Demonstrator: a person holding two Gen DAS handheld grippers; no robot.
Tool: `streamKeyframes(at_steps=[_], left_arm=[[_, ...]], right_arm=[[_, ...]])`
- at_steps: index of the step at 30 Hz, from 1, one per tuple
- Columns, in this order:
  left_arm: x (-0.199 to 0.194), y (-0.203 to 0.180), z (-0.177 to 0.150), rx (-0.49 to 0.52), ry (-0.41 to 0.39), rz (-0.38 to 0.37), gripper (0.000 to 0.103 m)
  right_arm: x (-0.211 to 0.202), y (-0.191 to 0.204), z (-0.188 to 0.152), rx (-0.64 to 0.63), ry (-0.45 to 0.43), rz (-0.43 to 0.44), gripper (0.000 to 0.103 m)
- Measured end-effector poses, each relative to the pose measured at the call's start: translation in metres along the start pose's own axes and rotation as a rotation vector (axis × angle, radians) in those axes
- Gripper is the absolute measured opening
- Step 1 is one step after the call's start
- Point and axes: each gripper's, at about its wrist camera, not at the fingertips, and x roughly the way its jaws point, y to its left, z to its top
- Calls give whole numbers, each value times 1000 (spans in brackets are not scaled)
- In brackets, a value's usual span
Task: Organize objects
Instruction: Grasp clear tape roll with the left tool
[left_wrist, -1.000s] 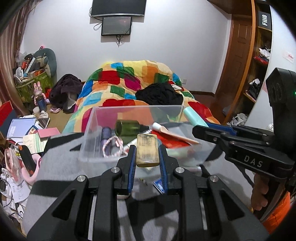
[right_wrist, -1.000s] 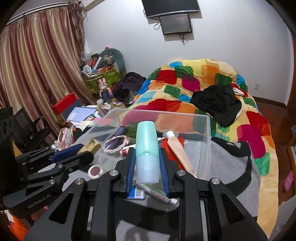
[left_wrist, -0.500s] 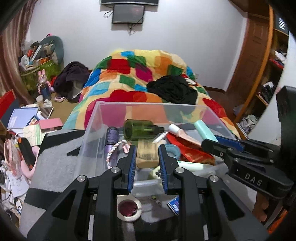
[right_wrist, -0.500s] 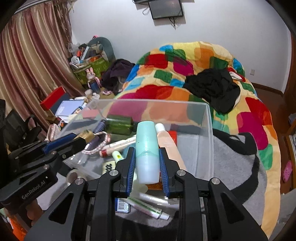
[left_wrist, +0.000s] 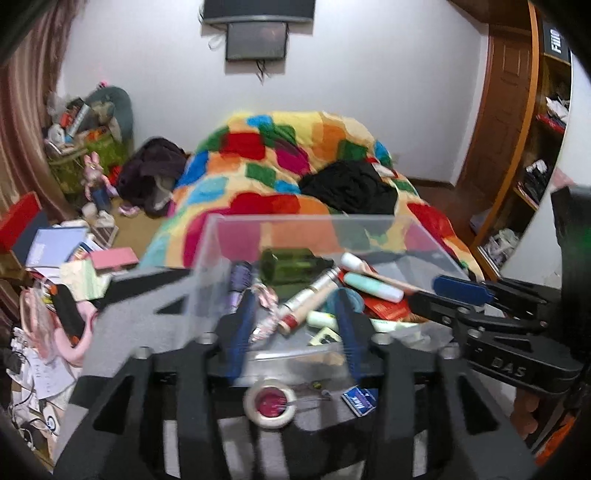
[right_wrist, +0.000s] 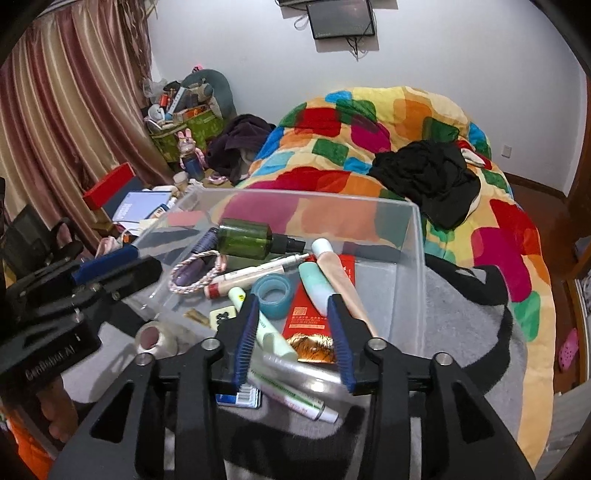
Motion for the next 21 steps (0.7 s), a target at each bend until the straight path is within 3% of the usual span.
streamKeyframes(at_steps=[3, 7, 16, 21], left_arm=[[-14, 7, -1, 1, -25, 13, 59], [-20, 12, -13, 35, 0, 27, 63], [9, 12, -61, 124, 172, 45, 66], [32, 12, -70, 167, 255, 56, 66]], right_arm=[[-15, 3, -3, -19, -29, 3, 45], [-30, 7, -11, -46, -57, 2, 47], [-32, 6, -37, -63, -3, 15, 48], [-22, 6, -44, -50, 41, 42, 48]])
